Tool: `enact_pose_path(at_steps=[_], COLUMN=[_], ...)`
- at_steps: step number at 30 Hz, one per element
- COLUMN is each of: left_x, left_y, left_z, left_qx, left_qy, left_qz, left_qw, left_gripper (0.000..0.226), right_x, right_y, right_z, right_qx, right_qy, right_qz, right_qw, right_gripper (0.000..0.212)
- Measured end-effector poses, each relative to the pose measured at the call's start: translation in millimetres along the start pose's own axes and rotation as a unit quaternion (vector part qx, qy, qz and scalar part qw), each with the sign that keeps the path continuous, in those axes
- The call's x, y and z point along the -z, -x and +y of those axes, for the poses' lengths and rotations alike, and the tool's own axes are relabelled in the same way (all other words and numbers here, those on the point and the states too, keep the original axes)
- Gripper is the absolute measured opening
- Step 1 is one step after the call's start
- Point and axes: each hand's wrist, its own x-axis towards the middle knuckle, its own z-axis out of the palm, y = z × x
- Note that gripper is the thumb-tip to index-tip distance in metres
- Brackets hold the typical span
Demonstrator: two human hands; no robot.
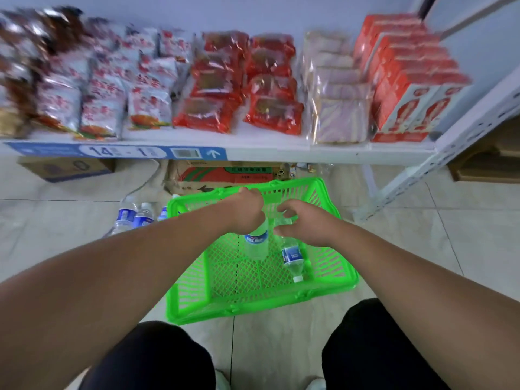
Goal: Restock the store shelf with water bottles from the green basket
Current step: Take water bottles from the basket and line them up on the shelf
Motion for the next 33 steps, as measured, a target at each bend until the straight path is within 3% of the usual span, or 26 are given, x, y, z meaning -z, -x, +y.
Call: enact_pose_path(at_steps=[5,9,14,17,19,21,22,25,27,33], left_x=[140.8,261.8,384.6,436.4,462.7,480.3,482.4,480.8,480.5,493.6], left_y=[95.1,180.9,273.5,328.4,363.2,394.2,408.1,436.5,442.9,436.2], left_z=[27.4,66.9,104.4,117.1,120.4,121.6,122.5,121.0,118.5,127.0], left_qx=[-0.036,-0.069,-0.090,-0.062,-0.032,-0.014,-0.012,-0.037,-0.053,-0.086], left_qy=[0.027,0.040,0.140,0.272,0.373,0.462,0.482,0.456,0.426,0.311], left_qz=[0.049,0.088,0.182,0.274,0.326,0.339,0.328,0.260,0.226,0.260], left_qw=[0.998,0.993,0.969,0.920,0.868,0.819,0.812,0.850,0.874,0.910], left_gripper=[0.047,0.036,0.031,0.030,0.024,0.023,0.023,0.033,0.047,0.062], right_x=[56.6,118.2,207.1,261.2,295.9,325.5,335.4,361.7,371.1,379.7], right_y=[63.5,144.8,239.5,290.0,320.4,345.3,356.4,387.2,400.8,425.4], right_z=[-102.7,-187.4,-287.0,-346.4,-384.6,-413.1,-423.5,-455.7,-472.7,-485.1], right_qx=[0.084,0.102,0.157,0.192,0.184,0.184,0.191,0.204,0.211,0.217], right_qy=[-0.006,-0.023,-0.031,-0.052,-0.062,-0.070,-0.075,-0.106,-0.121,-0.153], right_qz=[0.032,0.100,0.142,0.155,0.158,0.171,0.175,0.187,0.199,0.221], right_qw=[0.996,0.990,0.977,0.968,0.968,0.965,0.963,0.955,0.949,0.939], right_gripper=[0.060,0.070,0.056,0.043,0.037,0.037,0.040,0.052,0.046,0.039])
